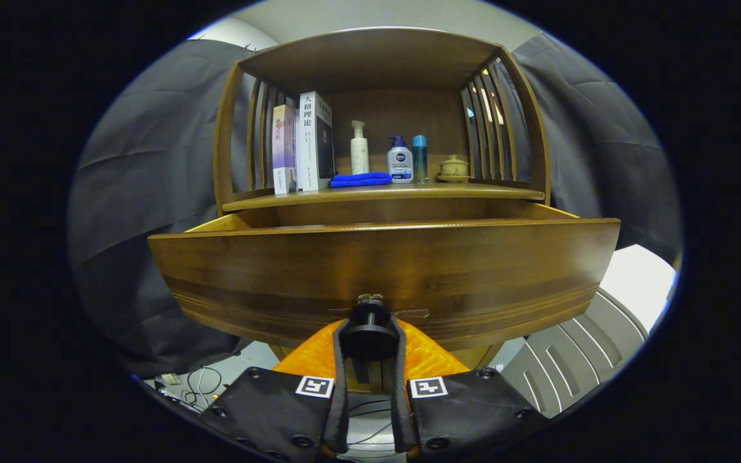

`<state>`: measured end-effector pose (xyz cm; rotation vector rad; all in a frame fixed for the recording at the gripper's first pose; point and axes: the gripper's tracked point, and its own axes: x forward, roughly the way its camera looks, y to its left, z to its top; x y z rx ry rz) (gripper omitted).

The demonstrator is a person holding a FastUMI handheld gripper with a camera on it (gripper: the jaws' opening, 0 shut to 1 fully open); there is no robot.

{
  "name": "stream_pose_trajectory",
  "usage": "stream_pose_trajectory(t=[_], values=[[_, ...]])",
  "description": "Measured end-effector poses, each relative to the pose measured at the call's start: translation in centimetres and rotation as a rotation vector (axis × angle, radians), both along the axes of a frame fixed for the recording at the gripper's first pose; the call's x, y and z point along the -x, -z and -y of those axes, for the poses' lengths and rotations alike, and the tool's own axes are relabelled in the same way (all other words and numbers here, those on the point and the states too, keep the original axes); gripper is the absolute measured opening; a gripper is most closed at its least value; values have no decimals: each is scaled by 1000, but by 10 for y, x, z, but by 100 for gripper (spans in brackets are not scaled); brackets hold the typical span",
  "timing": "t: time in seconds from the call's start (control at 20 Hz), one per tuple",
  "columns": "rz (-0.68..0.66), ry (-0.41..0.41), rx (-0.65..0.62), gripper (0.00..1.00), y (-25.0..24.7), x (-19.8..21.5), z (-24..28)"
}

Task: Pull open the drawer, take out the items inside it, and place them on the countertop above the cabinet.

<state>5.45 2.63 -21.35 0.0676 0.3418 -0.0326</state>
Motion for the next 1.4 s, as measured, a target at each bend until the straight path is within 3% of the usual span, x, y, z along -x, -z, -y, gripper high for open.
stream_pose_trajectory(t=[0.9, 1.15, 1.35, 1.4], values=[[-29, -76, 2, 29, 3, 36, -9], [-58, -89, -30, 68, -2, 47, 0], [8, -60, -16, 100, -42, 44, 24], [1, -50, -5, 100, -50, 43, 31]])
